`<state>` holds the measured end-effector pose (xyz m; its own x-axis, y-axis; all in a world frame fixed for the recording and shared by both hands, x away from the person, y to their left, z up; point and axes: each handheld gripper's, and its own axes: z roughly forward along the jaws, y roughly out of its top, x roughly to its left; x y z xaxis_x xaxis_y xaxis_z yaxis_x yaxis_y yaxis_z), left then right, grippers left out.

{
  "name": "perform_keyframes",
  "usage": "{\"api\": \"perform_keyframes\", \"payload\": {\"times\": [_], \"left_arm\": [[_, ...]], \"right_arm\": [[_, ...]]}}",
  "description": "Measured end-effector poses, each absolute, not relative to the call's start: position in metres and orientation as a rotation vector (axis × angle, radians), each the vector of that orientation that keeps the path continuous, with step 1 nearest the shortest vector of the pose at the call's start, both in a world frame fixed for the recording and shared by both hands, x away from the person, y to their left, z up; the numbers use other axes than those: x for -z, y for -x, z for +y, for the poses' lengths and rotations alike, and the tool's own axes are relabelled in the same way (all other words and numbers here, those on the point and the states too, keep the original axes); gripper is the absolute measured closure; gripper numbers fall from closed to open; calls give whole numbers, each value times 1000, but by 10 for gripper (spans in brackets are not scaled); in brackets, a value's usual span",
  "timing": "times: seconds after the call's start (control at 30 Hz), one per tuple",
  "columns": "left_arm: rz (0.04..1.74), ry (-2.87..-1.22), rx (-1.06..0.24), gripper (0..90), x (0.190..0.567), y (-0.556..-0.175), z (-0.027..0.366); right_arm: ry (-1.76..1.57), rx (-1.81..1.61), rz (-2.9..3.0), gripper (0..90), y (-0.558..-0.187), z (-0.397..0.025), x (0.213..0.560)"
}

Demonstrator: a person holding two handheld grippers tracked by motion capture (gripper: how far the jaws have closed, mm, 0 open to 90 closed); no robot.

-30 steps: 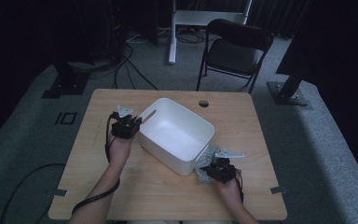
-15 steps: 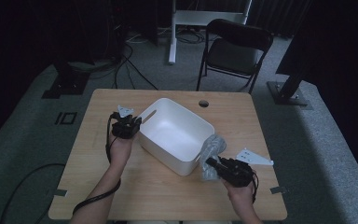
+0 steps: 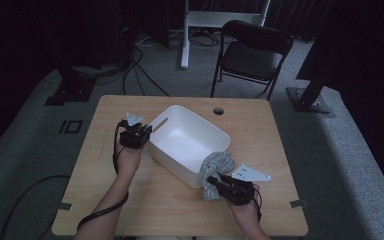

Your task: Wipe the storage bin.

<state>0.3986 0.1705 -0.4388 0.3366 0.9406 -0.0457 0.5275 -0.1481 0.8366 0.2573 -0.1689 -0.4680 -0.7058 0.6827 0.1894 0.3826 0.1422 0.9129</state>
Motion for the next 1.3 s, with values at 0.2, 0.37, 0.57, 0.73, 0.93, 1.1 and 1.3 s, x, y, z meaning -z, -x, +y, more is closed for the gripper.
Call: {"api": "perform_keyframes", "payload": {"times": [0.2,0.37,0.57,0.73,0.93,1.1,1.3], "left_arm": [[1287,-1817,-637,813,438,-399,172],[1254,-1834,-607,806,438,-400,176],[1247,-1836,-608,805,438,-400,176],[1241,-1844,-599,804,438,-400,178],[1253,-1843,-604,797,437,-400,176],[1248,-1850,-605,797,437,-400,176],[1262,-1848,-620,799,437,-400,174]], "right_arm": [[-1042,-1550,2155,778,-261,-168,477],[-1133,-1488,2227,778,-271,-171,501],[-1206,-1438,2257,777,-281,-173,513],[-1281,-1373,2299,777,-290,-173,529],[-1361,-1331,2344,776,-301,-178,539],[-1363,-1448,2221,775,-305,-196,516],[-1365,-1528,2057,775,-313,-222,486]]}}
